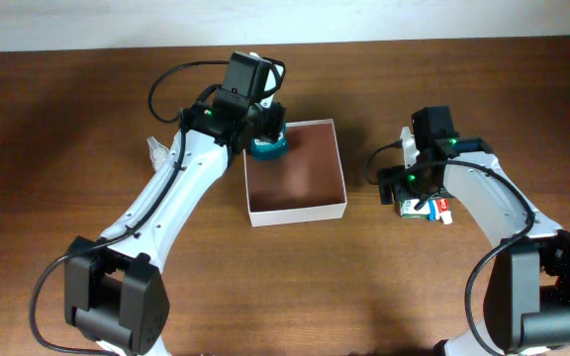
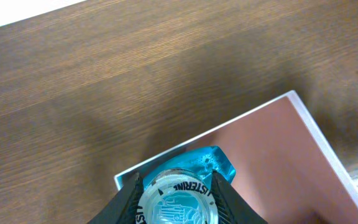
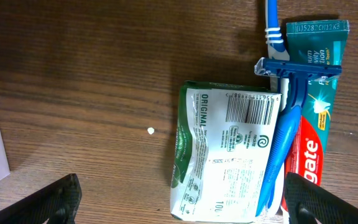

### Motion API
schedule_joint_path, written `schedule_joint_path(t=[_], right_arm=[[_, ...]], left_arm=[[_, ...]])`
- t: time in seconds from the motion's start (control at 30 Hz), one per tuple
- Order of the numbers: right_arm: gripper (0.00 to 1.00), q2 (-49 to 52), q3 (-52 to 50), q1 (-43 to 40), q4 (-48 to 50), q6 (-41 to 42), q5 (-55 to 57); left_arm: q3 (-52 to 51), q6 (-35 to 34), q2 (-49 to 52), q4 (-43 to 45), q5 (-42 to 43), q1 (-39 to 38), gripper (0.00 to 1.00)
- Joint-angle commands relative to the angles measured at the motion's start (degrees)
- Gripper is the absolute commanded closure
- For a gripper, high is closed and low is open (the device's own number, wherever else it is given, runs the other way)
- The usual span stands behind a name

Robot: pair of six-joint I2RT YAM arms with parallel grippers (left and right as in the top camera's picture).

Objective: Pack container
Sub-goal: 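Carry the Listerine bottle into the box's back-left corner and lower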

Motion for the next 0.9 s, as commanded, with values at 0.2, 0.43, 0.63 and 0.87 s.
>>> schedule_joint_path(t=[0.2,0.43,0.63,0.87], right_arm=[[0.01,0.1,1.0,0.3,0.0,-0.2,-0.1],[0.01,0.1,1.0,0.3,0.0,-0.2,-0.1],[0.01,0.1,1.0,0.3,0.0,-0.2,-0.1],[0.01,0.1,1.0,0.3,0.0,-0.2,-0.1]], left_arm=[[1.8,0.9,-0.4,0.8,-3.9,0.0,0.81],[1.8,0.9,1.1,0.8,-3.9,0.0,0.81],[1.8,0.9,2.6,0.8,-3.9,0.0,0.80],[1.8,0.9,2.6,0.5,-3.9,0.0,0.44]])
